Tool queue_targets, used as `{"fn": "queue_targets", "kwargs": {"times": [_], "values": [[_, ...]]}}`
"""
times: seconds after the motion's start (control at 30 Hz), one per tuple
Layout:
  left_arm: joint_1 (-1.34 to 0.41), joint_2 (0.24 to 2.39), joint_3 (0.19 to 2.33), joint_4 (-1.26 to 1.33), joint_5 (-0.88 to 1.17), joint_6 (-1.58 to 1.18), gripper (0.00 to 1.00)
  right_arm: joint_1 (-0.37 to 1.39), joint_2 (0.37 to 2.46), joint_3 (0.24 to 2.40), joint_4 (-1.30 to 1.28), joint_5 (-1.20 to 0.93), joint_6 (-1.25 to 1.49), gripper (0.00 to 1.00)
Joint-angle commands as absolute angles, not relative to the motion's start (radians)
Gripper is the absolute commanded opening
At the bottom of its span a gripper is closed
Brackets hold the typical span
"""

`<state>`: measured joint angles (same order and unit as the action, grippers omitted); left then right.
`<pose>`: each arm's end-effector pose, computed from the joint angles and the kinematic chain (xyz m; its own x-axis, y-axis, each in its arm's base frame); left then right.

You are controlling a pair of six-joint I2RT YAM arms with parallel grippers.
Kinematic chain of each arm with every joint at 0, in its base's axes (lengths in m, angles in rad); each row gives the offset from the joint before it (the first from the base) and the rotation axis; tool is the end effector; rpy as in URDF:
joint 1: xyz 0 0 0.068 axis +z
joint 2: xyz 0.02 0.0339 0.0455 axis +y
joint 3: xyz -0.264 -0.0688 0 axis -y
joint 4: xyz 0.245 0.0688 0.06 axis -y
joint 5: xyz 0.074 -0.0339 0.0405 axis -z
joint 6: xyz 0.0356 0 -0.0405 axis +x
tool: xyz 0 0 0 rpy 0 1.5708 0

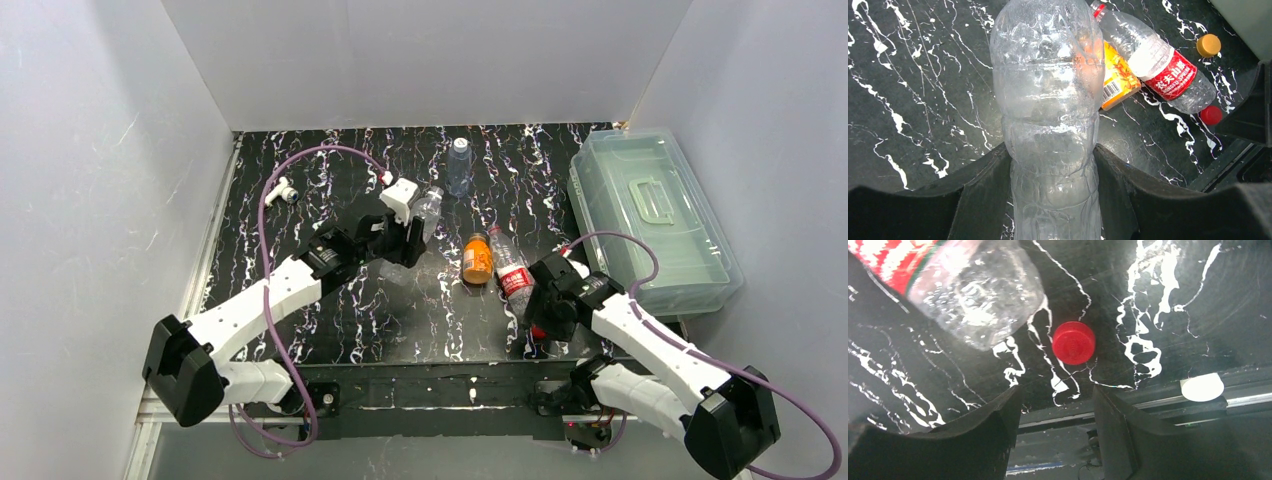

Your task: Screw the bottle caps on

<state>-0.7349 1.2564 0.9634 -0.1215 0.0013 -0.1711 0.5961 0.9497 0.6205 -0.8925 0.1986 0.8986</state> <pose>0.2155 -0.1949 0.3071 -0.4087 0.1399 -0.9019 0.6107 0.7763 -0.1564 0.1321 0.0811 0.2034 -0.8712 0.3359 -0.3581 0.3005 0.9416 0.1522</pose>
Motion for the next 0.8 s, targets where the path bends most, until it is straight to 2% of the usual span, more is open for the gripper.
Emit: {"fn": "queue_targets", "kwargs": {"times": [0.0,0.37,0.63,0.77], "values": [[-0.728,1.197,0.949,-0.152,-0.029,-0.155,0.51,0.597,0.924,0.591,-0.896,0.278,1.018,0.62],[-0.719,1.118,0.912,-0.152,-0.031,-0.139,0.52,0.597,0.972,0.533,-0.801,0.371,1.062,0.62],[-0.715,1.093,0.894,-0.145,-0.009,-0.133,0.52,0.598,0.987,0.478,-0.715,0.349,1.051,0.55],[-0.713,1.092,0.894,-0.152,-0.008,-0.133,0.52,0.598,0.99,0.463,-0.664,0.325,1.03,0.49]]}}
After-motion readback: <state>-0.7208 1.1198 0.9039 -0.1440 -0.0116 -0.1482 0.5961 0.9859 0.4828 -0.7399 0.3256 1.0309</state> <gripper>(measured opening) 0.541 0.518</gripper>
